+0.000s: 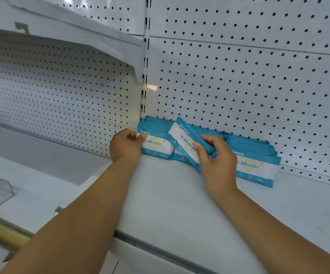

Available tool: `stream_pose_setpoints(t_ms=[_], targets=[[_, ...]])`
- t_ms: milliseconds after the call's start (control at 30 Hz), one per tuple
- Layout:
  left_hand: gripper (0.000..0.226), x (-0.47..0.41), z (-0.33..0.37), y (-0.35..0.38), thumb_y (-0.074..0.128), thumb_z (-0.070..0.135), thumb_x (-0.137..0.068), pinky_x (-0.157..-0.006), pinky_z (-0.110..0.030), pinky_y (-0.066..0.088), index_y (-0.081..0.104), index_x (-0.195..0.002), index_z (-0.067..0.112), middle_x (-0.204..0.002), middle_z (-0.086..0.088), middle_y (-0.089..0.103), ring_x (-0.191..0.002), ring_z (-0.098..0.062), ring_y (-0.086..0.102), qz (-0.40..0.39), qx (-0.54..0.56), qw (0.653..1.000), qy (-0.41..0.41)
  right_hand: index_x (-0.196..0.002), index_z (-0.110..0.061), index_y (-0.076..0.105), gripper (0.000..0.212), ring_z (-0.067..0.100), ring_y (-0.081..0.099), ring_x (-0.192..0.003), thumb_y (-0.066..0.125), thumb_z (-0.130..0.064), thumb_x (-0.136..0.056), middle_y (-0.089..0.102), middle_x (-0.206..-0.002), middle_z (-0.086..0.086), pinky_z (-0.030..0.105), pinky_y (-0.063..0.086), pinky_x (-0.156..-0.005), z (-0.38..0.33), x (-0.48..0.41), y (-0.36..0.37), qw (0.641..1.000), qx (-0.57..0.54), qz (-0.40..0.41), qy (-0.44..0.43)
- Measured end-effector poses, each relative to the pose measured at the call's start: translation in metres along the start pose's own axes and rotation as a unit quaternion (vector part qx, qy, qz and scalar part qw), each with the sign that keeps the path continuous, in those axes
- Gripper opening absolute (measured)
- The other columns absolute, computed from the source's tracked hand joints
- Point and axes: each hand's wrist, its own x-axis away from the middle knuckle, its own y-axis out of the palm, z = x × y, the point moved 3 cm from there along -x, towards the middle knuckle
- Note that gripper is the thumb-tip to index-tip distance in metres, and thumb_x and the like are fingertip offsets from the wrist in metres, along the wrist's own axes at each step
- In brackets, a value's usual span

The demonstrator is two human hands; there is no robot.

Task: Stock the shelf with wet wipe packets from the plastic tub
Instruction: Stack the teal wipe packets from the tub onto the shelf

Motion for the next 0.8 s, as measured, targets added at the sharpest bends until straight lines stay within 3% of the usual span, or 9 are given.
stream_pose_setpoints(t_ms=[100,200,400,500,567,667,800], targets=[[0.016,0.001,0.001,0.0,0.074,0.025,-0.091,-0.062,-0.019,0.044,0.067,-0.08,0.017,-0.075,0.007,0.066,-0.07,-0.01,0.061,0.001,0.003,1.0,0.011,-0.112,-0.022,0.07,0.02,-0.006,0.06,-0.1,0.073,-0.021,-0.092,0.067,-0.105,-0.014,0.008,0.045,-0.085,0.0,0.001,0.001,1.0,-0.002,-0.021,0.008],[0.007,0.0,-0.003,-0.004,0.066,0.016,-0.096,-0.069,-0.02,0.042,0.072,-0.095,0.013,-0.086,0.002,0.067,-0.084,-0.016,0.064,0.017,0.01,1.0,0.007,-0.11,-0.023,0.07,0.02,-0.01,0.058,-0.099,0.074,-0.022,-0.091,0.066,-0.102,-0.018,0.004,0.042,-0.081,-0.002,0.0,0.004,0.998,0.011,-0.061,0.001],[0.023,-0.004,-0.006,-0.016,0.062,0.016,-0.099,-0.086,-0.022,0.045,0.069,-0.12,0.009,-0.108,0.0,0.066,-0.097,-0.013,0.06,0.049,0.106,0.993,-0.036,-0.094,-0.024,0.07,0.01,-0.008,0.061,-0.085,0.077,-0.028,-0.087,0.066,-0.095,-0.023,0.006,0.042,-0.075,-0.015,-0.013,0.034,0.99,0.041,-0.138,-0.004],[0.025,-0.006,-0.009,-0.022,0.066,0.02,-0.097,-0.088,-0.025,0.047,0.069,-0.119,0.008,-0.11,-0.003,0.069,-0.1,-0.017,0.064,0.045,0.129,0.99,-0.036,-0.094,-0.026,0.072,0.012,0.004,0.06,-0.089,0.078,-0.032,-0.086,0.062,-0.095,-0.014,0.019,0.046,-0.082,-0.019,-0.023,0.059,0.985,0.076,-0.156,-0.025],[0.027,-0.003,-0.007,-0.024,0.069,0.022,-0.096,-0.087,-0.026,0.046,0.069,-0.117,0.006,-0.107,-0.004,0.069,-0.1,-0.018,0.064,0.038,0.066,0.997,0.004,-0.095,-0.024,0.074,0.016,0.012,0.054,-0.087,0.08,-0.033,-0.083,0.053,-0.087,-0.016,0.029,0.045,-0.084,-0.022,-0.03,0.071,0.976,0.135,-0.152,-0.08],[0.033,-0.001,-0.007,-0.021,0.076,0.026,-0.09,-0.089,-0.028,0.047,0.071,-0.117,0.007,-0.112,-0.003,0.071,-0.102,-0.018,0.065,-0.011,-0.045,0.998,0.05,-0.09,-0.017,0.074,0.021,0.018,0.05,-0.089,0.081,-0.034,-0.081,0.066,-0.081,-0.012,0.04,0.043,-0.084,-0.026,-0.035,0.084,0.946,0.226,-0.148,-0.18],[0.039,0.002,-0.014,-0.015,0.086,0.031,-0.077,-0.09,-0.043,0.054,0.07,-0.111,0.018,-0.107,0.002,0.072,-0.098,-0.021,0.067,-0.091,-0.111,0.989,0.042,-0.094,-0.014,0.075,0.03,0.025,0.053,-0.097,0.082,-0.038,-0.078,0.064,-0.092,-0.001,0.042,0.044,-0.083,-0.019,-0.039,0.088,0.937,0.263,-0.136,-0.186]])
